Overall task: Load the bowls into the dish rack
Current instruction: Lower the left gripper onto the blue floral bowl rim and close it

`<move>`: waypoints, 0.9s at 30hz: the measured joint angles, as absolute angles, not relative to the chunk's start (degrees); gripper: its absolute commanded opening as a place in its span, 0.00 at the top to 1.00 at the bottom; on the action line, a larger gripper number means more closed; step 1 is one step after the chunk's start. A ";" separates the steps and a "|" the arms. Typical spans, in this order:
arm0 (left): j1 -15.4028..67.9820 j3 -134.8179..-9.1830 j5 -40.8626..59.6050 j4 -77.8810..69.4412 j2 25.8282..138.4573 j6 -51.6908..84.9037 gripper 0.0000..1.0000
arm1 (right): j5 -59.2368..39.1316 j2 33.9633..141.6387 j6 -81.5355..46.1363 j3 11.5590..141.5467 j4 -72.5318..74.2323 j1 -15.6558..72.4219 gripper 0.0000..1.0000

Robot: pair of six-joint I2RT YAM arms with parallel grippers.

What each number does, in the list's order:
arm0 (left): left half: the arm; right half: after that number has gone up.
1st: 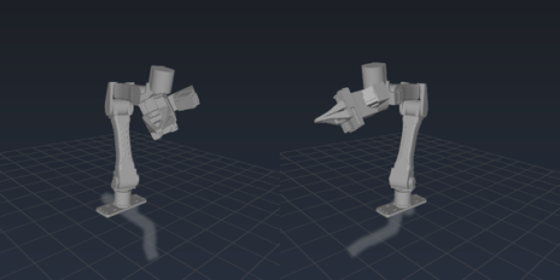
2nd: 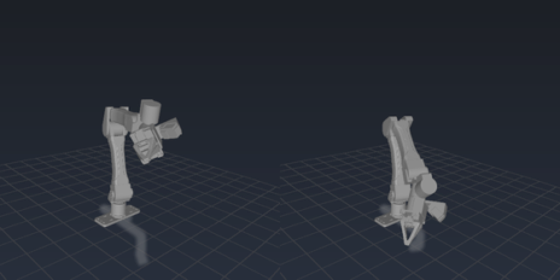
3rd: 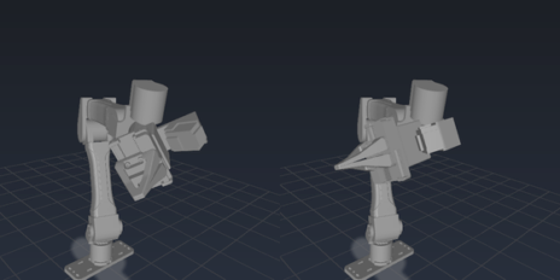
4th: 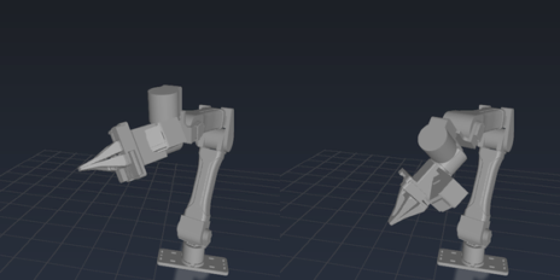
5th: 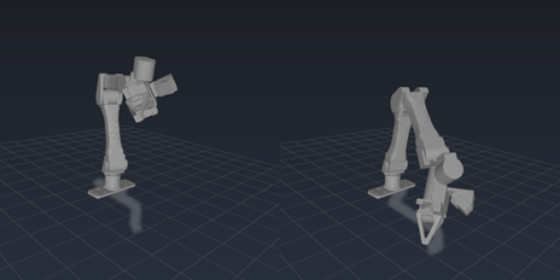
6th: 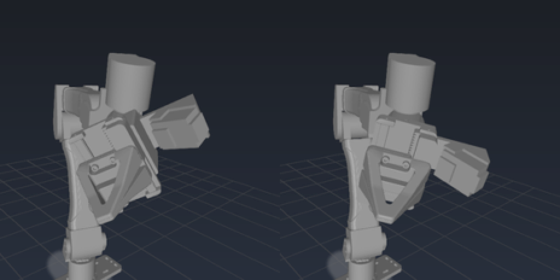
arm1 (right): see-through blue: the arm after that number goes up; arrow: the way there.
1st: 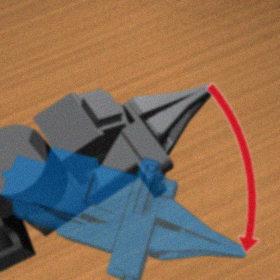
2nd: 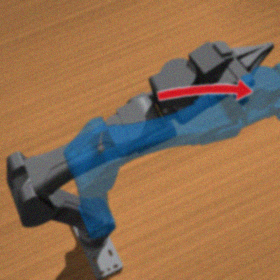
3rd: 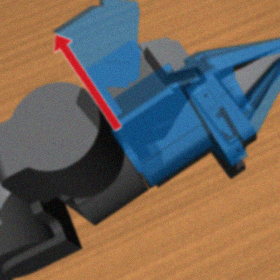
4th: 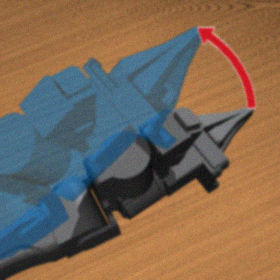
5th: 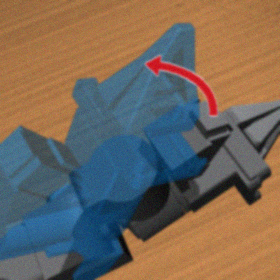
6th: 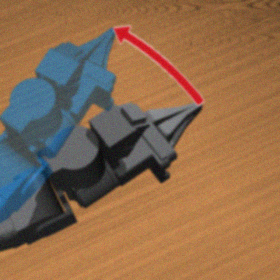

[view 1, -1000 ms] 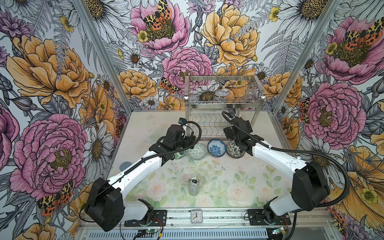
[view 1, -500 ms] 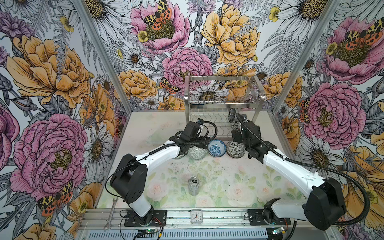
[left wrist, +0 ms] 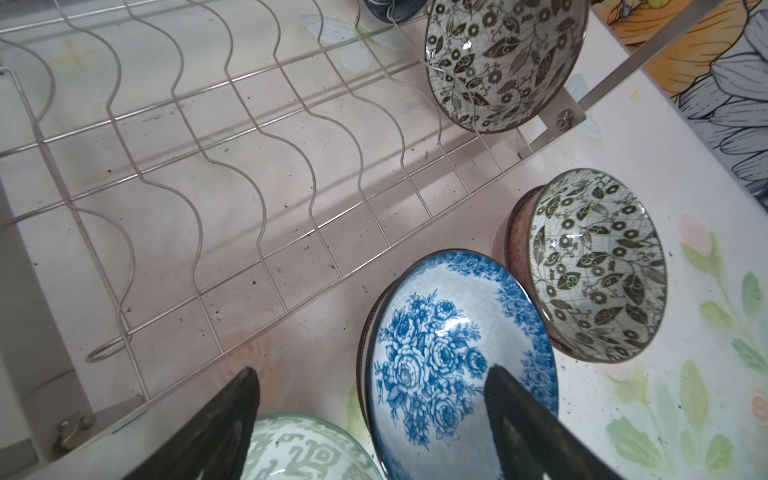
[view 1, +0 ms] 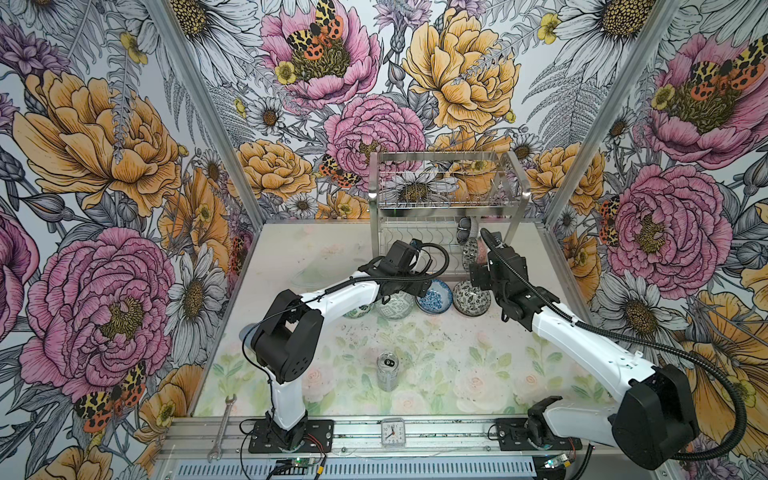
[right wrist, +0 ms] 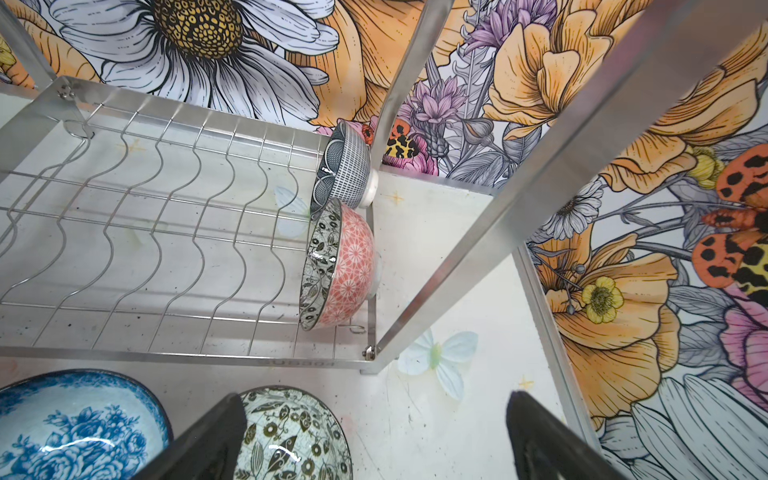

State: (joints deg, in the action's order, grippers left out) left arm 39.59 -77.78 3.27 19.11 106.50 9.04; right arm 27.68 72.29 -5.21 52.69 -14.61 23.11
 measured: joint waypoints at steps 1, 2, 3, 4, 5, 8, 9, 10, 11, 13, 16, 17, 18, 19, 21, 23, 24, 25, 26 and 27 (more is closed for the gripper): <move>39.64 -77.82 3.27 19.44 106.91 9.19 0.27 | 27.57 72.29 -5.21 52.64 -14.61 22.98 0.00; 39.66 -77.82 3.27 19.88 107.24 9.28 0.30 | 27.51 72.29 -5.21 52.62 -14.63 22.85 0.00; 39.88 -77.82 3.27 20.36 107.53 9.19 0.33 | 27.35 72.29 -5.21 52.62 -14.63 22.79 0.00; 39.92 -77.84 3.25 20.71 107.74 9.32 0.34 | 27.29 72.27 -5.21 52.62 -14.61 22.76 0.00; 40.01 -77.91 3.27 21.08 107.96 9.28 0.36 | 27.27 72.27 -5.23 52.62 -14.61 22.59 0.00; 40.01 -78.32 3.22 21.91 108.77 9.37 0.42 | 27.09 72.27 -5.37 52.60 -14.61 22.39 0.00; 40.01 -78.56 3.25 22.24 109.12 9.54 0.46 | 27.09 72.27 -5.37 52.60 -14.61 22.35 0.00; 40.03 -78.76 3.22 22.35 109.38 9.67 0.48 | 27.07 72.27 -5.37 52.60 -14.61 22.17 0.00; 40.03 -78.94 3.25 22.44 109.75 9.80 0.50 | 27.05 72.27 -5.37 52.60 -14.59 22.13 0.00; 40.21 -79.22 3.22 22.61 110.37 9.96 0.54 | 26.94 72.27 -5.37 52.60 -14.59 22.04 0.00; 40.29 -79.85 3.20 22.85 111.11 10.15 0.58 | 26.68 72.27 -5.37 52.60 -14.59 22.04 0.00; 40.29 -80.01 3.20 22.90 111.22 10.17 0.59 | 26.65 72.27 -5.37 52.60 -14.61 22.04 0.00; 40.29 -80.16 3.20 23.00 111.24 10.15 0.61 | 26.65 72.27 -5.37 52.60 -14.61 22.04 0.00; 40.32 -80.31 3.20 23.00 111.26 10.13 0.63 | 26.63 72.27 -5.37 52.60 -14.59 22.04 0.00; 40.38 -80.77 3.20 23.05 111.26 10.31 0.67 | 26.63 72.27 -5.37 52.60 -14.61 22.02 0.00; 40.40 -81.06 3.20 23.00 111.26 10.52 0.71 | 26.63 72.27 -5.37 52.60 -14.61 22.02 0.00; 40.40 -81.12 3.16 23.03 111.26 10.61 0.73 | 26.63 72.27 -5.37 52.60 -14.61 21.96 0.00; 40.40 -81.12 3.11 23.05 111.26 10.63 0.74 | 26.59 72.27 -5.37 52.60 -14.61 21.87 0.00; 40.40 -81.12 3.07 23.14 111.26 10.57 0.75 | 26.50 72.27 -5.37 52.60 -14.61 21.74 0.00; 40.40 -81.12 3.07 23.20 111.26 10.52 0.76 | 26.46 72.27 -5.37 52.60 -14.59 21.67 0.01</move>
State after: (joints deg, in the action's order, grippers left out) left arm 40.40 -81.12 3.07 23.20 111.26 10.52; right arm 26.46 72.27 -5.37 52.60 -14.59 21.67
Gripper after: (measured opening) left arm 0.254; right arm 0.995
